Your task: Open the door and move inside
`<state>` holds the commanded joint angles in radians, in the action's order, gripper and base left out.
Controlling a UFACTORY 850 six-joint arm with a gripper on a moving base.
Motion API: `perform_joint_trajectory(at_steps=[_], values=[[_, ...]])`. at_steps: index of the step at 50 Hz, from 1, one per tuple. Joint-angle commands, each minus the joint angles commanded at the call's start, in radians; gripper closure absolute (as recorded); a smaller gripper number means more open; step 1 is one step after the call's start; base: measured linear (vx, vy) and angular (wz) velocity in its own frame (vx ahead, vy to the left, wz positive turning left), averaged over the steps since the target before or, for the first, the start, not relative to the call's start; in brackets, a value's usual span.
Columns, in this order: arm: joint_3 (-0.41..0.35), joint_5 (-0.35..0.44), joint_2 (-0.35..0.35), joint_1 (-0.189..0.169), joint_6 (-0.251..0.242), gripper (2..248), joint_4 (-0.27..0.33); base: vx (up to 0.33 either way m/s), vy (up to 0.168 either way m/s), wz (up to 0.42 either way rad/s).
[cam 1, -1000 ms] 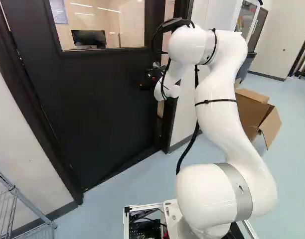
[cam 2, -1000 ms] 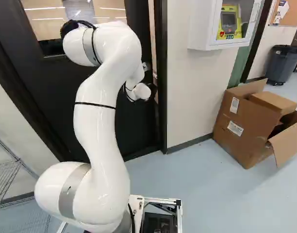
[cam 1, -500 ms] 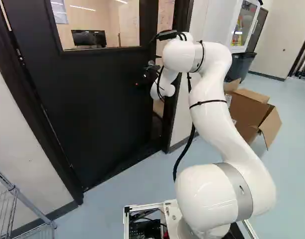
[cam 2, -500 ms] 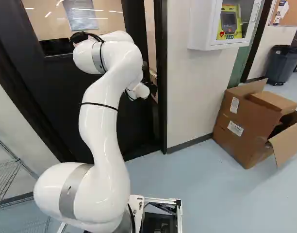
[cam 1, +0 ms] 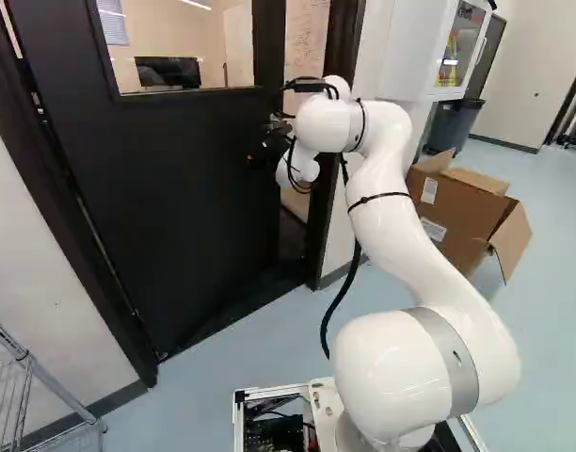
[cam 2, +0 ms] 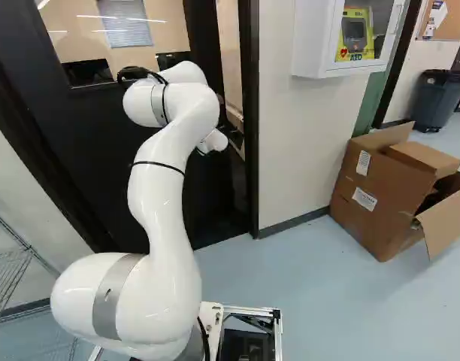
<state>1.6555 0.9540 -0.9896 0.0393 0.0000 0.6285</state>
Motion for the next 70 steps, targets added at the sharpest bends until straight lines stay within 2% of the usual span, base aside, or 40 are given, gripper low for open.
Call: perform_joint_trajectory(at_steps=[24, 34, 43, 50, 70], values=[[0.146, 0.000, -0.097, 0.048, 0.000, 3, -0.120, 0.000, 0.000, 0.000], [0.179, 0.000, -0.119, 0.068, 0.000, 3, -0.165, 0.000, 0.000, 0.000], [0.185, 0.000, -0.123, 0.077, 0.000, 3, -0.177, 0.000, 0.000, 0.000], [0.160, 0.000, -0.107, 0.078, 0.000, 3, -0.178, 0.000, 0.000, 0.000], [-0.021, 0.000, 0.015, 0.076, 0.000, 3, -0.178, 0.000, 0.000, 0.000]])
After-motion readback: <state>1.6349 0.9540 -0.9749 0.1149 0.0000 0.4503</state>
